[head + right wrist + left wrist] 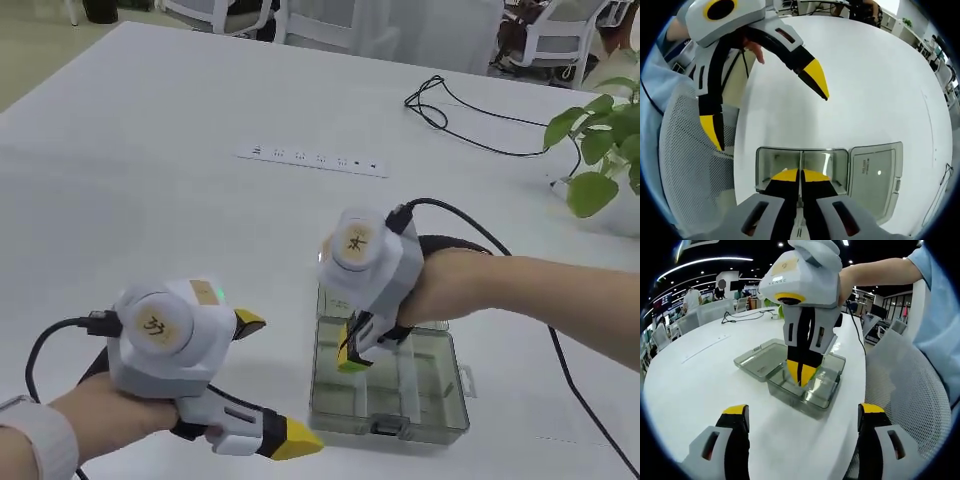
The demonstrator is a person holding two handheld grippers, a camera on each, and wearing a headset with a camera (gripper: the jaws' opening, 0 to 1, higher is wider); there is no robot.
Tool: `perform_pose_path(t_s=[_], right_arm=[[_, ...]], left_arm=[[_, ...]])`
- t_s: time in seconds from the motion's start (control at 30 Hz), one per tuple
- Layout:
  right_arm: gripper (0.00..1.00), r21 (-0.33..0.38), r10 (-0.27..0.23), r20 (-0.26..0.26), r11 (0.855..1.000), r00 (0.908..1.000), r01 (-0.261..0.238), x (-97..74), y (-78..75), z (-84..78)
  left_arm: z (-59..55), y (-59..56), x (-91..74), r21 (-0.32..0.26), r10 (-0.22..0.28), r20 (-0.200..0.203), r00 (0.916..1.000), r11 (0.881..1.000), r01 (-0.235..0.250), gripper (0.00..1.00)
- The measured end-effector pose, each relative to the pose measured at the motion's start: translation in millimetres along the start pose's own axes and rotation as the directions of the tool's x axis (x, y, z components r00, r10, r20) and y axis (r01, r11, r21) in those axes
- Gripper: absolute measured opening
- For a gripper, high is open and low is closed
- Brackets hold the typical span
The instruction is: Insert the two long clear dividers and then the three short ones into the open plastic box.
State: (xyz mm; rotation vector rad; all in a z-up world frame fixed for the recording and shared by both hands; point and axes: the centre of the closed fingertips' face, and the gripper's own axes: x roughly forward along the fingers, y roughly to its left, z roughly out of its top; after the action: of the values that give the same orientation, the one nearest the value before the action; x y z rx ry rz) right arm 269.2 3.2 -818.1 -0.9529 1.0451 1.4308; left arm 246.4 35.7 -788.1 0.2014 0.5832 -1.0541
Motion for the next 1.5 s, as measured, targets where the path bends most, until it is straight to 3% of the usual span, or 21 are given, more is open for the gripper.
perform_pose_path(t_s=[0.17,0.27,0.43,0.57,0.7,0.77,0.87,0.9,0.93,1.03,1.2,1.3,1.5], right_arm=[[0.04,-0.020,0.004,0.011,1.000,0.9999,-0.004,0.0,1.1,-0.2],[0.23,-0.013,-0.006,0.049,1.000,0.9988,0.007,-1.0,0.1,1.4],[0.35,0.003,-0.007,0.100,1.000,0.9950,0.007,-8.0,1.0,2.2],[0.49,-0.011,-0.035,0.146,0.999,0.9886,0.037,-14.1,-0.9,5.2],[0.65,0.008,-0.050,0.221,0.999,0.9740,0.050,-19.9,0.4,10.7],[0.78,0.000,-0.057,0.266,0.998,0.9624,0.059,-21.4,1.8,15.5],[0.97,0.009,-0.083,0.295,0.996,0.9519,0.084,-23.8,2.0,15.9],[1.00,0.013,-0.098,0.320,0.995,0.9422,0.100,-25.2,0.8,18.0],[1.00,0.013,-0.097,0.314,0.995,0.9444,0.098,-26.6,1.7,14.7],[1.00,0.038,-0.121,0.344,0.993,0.9313,0.114,-28.8,0.0,12.5],[1.00,0.054,-0.147,0.365,0.989,0.9193,0.136,-36.6,-1.8,9.2],[1.00,0.058,-0.135,0.381,0.991,0.9145,0.122,-41.1,2.2,7.8],[1.00,0.071,-0.162,0.391,0.987,0.9061,0.146,-49.8,3.6,-6.3]], left_arm=[[0.9,-0.2,-0.9,0.001,0.002,0.000,1.0000,1.000,-0.002,0.92],[1.3,-0.4,-1.4,0.002,0.002,0.000,1.0000,1.000,-0.002,0.92],[1.0,-0.9,-1.3,0.002,0.003,0.000,1.0000,1.000,-0.003,0.92],[0.6,-2.6,-0.5,0.003,0.001,-0.003,1.0000,1.000,-0.001,0.92],[2.0,-3.4,0.0,0.004,0.001,0.002,1.0000,1.000,-0.001,0.92],[2.5,-3.1,-0.1,0.001,0.003,0.005,1.0000,1.000,-0.003,0.92],[3.2,-2.1,-1.2,0.001,0.011,0.007,0.9999,1.000,-0.011,0.92],[3.9,-2.0,-1.8,0.002,0.012,0.009,0.9999,1.000,-0.012,0.92],[4.9,-1.7,-2.6,-0.002,0.014,0.013,0.9998,1.000,-0.014,0.92],[6.5,-0.7,-4.2,-0.003,0.021,0.019,0.9996,1.000,-0.021,0.93],[11.5,0.4,-7.2,-0.005,0.038,0.033,0.9988,0.999,-0.038,0.93],[13.4,0.8,-7.5,-0.004,0.043,0.038,0.9984,0.999,-0.043,0.93],[16.4,-1.3,-8.5,-0.001,0.052,0.043,0.9977,0.999,-0.052,0.92]])
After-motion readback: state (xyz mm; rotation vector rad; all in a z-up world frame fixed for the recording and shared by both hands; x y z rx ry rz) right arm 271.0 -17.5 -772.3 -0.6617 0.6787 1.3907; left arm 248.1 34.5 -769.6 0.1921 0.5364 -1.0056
